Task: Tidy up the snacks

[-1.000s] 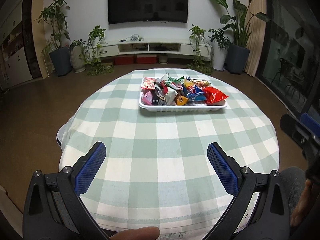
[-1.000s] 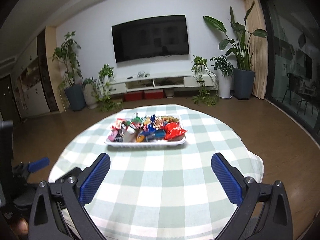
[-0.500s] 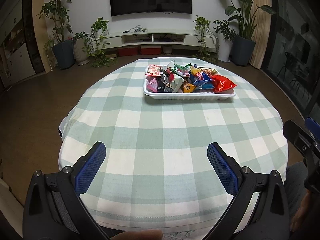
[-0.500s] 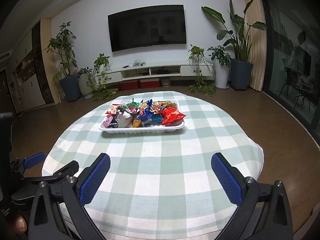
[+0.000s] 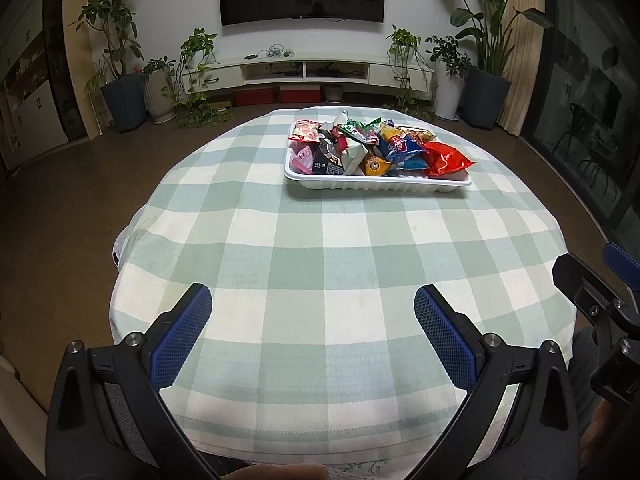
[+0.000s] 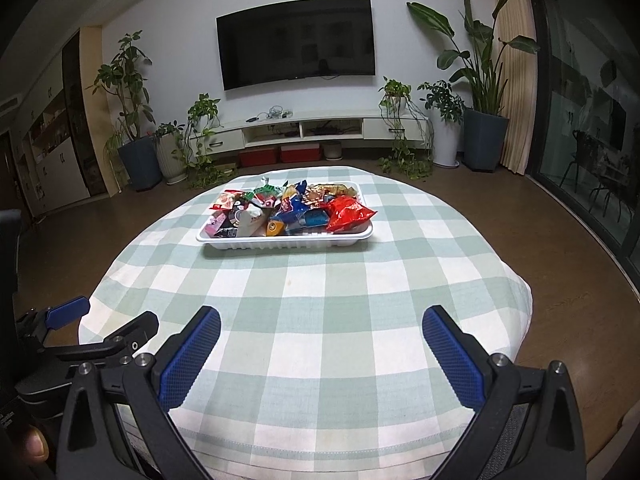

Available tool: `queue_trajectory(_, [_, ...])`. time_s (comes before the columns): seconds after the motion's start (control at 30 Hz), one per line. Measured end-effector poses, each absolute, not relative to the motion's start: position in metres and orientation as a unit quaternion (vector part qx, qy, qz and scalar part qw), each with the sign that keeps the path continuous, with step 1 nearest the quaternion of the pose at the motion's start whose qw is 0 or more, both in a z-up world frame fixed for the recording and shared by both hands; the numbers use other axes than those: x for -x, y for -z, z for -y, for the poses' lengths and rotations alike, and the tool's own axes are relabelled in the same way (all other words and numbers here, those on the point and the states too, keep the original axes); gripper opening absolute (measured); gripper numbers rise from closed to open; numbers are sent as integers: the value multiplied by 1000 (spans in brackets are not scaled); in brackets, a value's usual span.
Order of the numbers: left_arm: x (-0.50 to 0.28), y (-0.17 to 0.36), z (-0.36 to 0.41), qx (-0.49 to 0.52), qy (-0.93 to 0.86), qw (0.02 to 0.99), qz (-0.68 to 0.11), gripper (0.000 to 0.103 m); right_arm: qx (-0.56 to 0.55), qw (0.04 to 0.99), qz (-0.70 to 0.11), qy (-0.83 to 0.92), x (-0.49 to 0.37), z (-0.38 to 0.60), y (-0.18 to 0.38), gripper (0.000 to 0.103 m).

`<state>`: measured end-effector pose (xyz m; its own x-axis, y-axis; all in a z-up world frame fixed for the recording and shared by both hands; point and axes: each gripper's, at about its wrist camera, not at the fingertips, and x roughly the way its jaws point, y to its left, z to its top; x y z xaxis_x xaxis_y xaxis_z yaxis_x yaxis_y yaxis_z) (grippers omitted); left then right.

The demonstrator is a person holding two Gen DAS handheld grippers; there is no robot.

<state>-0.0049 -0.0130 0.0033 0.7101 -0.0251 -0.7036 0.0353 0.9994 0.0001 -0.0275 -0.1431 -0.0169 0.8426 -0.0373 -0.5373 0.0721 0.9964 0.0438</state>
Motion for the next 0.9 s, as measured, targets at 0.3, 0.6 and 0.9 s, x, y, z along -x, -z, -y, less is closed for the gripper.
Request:
queue_trajectory(0.3, [5, -1, 13, -5, 17, 924, -382, 103, -31, 958, -282, 28, 27, 143, 19, 103])
queue_trajectory(0.6, [5, -1, 13, -6, 18, 924, -383, 103, -31, 958, -282, 28, 27, 143, 18, 103])
queue_trajectory(0.9, [5, 1, 14, -5, 19, 923, -384, 103, -30, 958, -284, 28, 28, 142, 18, 103])
